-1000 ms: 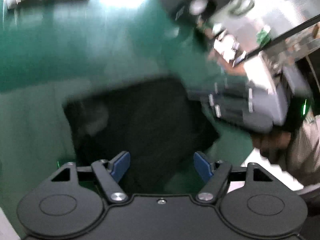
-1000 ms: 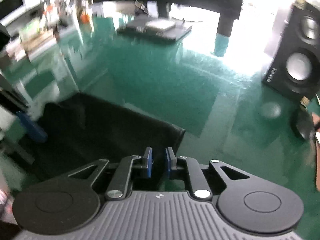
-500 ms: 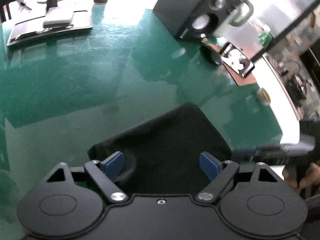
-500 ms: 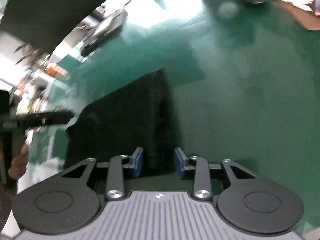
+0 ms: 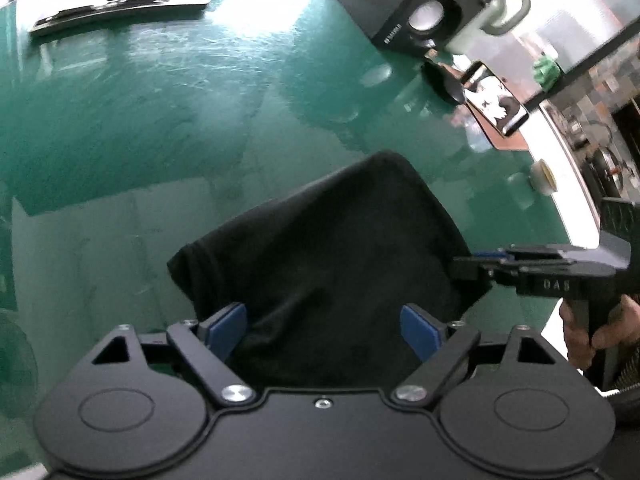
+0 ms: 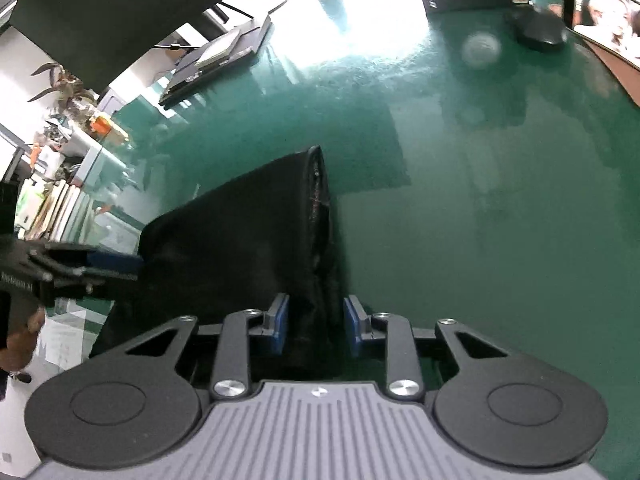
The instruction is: Fold clothes
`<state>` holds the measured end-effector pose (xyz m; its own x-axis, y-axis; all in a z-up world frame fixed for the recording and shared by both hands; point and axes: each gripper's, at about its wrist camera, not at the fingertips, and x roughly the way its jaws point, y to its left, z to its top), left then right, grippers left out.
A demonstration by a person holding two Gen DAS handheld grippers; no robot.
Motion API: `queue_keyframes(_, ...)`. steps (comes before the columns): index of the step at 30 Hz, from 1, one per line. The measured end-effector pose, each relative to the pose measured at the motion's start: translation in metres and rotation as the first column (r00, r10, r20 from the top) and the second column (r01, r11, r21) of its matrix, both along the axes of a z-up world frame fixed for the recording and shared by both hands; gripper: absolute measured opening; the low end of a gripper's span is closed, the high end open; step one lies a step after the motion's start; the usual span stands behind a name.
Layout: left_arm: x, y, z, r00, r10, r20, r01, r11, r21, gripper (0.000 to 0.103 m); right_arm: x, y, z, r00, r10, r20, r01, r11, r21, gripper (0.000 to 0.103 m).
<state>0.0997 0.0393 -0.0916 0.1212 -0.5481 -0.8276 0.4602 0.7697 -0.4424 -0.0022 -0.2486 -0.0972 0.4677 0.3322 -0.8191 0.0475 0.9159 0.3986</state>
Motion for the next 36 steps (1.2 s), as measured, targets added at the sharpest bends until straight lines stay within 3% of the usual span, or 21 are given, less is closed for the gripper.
queue_keyframes(5, -0.019, 0.004, 0.001, 0.989, 0.147, 0.008, -0.147, 0.989, -0.027, 0.086, 0.035, -0.003, 0.004, 0.99, 0.132, 0.042, -0.128, 0.988, -0.09, 0.03)
queue_keyframes(7, -0.022, 0.016, 0.015, 0.981, 0.195, 0.02, -0.193, 0.978, -0.077, 0.087, 0.045, -0.005, 0.009, 0.985, 0.17, 0.03, -0.166, 0.981, -0.099, 0.043)
queue_keyframes(8, -0.023, 0.022, 0.021, 0.975, 0.22, 0.024, -0.217, 0.971, -0.101, 0.088, 0.044, -0.008, 0.014, 0.986, 0.164, 0.042, -0.159, 0.982, -0.103, 0.054)
queue_keyframes(9, -0.018, 0.03, 0.025, 0.966, 0.258, 0.011, -0.255, 0.959, -0.124, 0.094, 0.043, -0.011, 0.018, 0.986, 0.156, 0.056, -0.149, 0.983, -0.107, 0.058)
queue_keyframes(11, -0.009, 0.045, 0.032, 0.943, 0.331, -0.017, -0.329, 0.929, -0.167, 0.097, 0.035, -0.021, 0.043, 0.981, 0.1, 0.166, -0.08, 0.989, -0.122, 0.057)
queue_keyframes(13, 0.007, 0.052, 0.035, 0.924, 0.377, -0.065, -0.382, 0.901, -0.206, 0.096, 0.031, -0.008, 0.06, 0.961, 0.159, 0.225, -0.13, 0.982, -0.139, 0.049)
queue_keyframes(14, 0.018, 0.051, 0.036, 0.918, 0.385, -0.095, -0.397, 0.89, -0.224, 0.095, 0.03, 0.001, 0.063, 0.951, 0.202, 0.233, -0.17, 0.974, -0.152, 0.037)
queue_keyframes(16, 0.029, 0.038, 0.034, 0.939, 0.329, -0.099, -0.343, 0.916, -0.208, 0.082, 0.028, 0.035, 0.065, 0.914, 0.34, 0.222, -0.304, 0.935, -0.181, 0.027)
queue_keyframes(18, 0.037, 0.02, 0.029, 0.964, 0.249, -0.096, -0.263, 0.948, -0.179, 0.074, 0.017, 0.082, 0.053, 0.837, 0.507, 0.208, -0.474, 0.86, -0.19, 0.024)
queue_keyframes(21, 0.038, 0.001, 0.006, 0.978, 0.166, -0.128, -0.18, 0.978, -0.109, 0.065, 0.003, 0.121, 0.038, 0.762, 0.618, 0.194, -0.581, 0.785, -0.214, 0.022)
queue_keyframes(23, 0.036, -0.004, -0.006, 0.979, 0.156, -0.127, -0.165, 0.984, -0.061, 0.06, -0.004, 0.135, 0.023, 0.746, 0.647, 0.157, -0.615, 0.76, -0.209, 0.021)
queue_keyframes(26, 0.034, 0.0, -0.013, 0.977, 0.17, -0.127, -0.182, 0.979, -0.092, 0.061, -0.01, 0.141, 0.013, 0.736, 0.663, 0.141, -0.631, 0.746, -0.214, 0.021)
queue_keyframes(32, 0.035, 0.011, -0.009, 0.967, 0.209, -0.146, -0.229, 0.964, -0.138, 0.061, -0.019, 0.138, 0.02, 0.72, 0.683, 0.127, -0.646, 0.725, -0.24, 0.022)
queue_keyframes(33, 0.034, 0.014, -0.005, 0.966, 0.212, -0.146, -0.233, 0.961, -0.146, 0.066, -0.022, 0.137, 0.022, 0.716, 0.687, 0.125, -0.648, 0.72, -0.247, 0.022)
queue_keyframes(36, 0.019, 0.033, 0.029, 0.962, 0.264, -0.07, -0.273, 0.943, -0.189, 0.086, -0.015, 0.128, 0.033, 0.746, 0.644, 0.167, -0.605, 0.761, -0.233, 0.022)
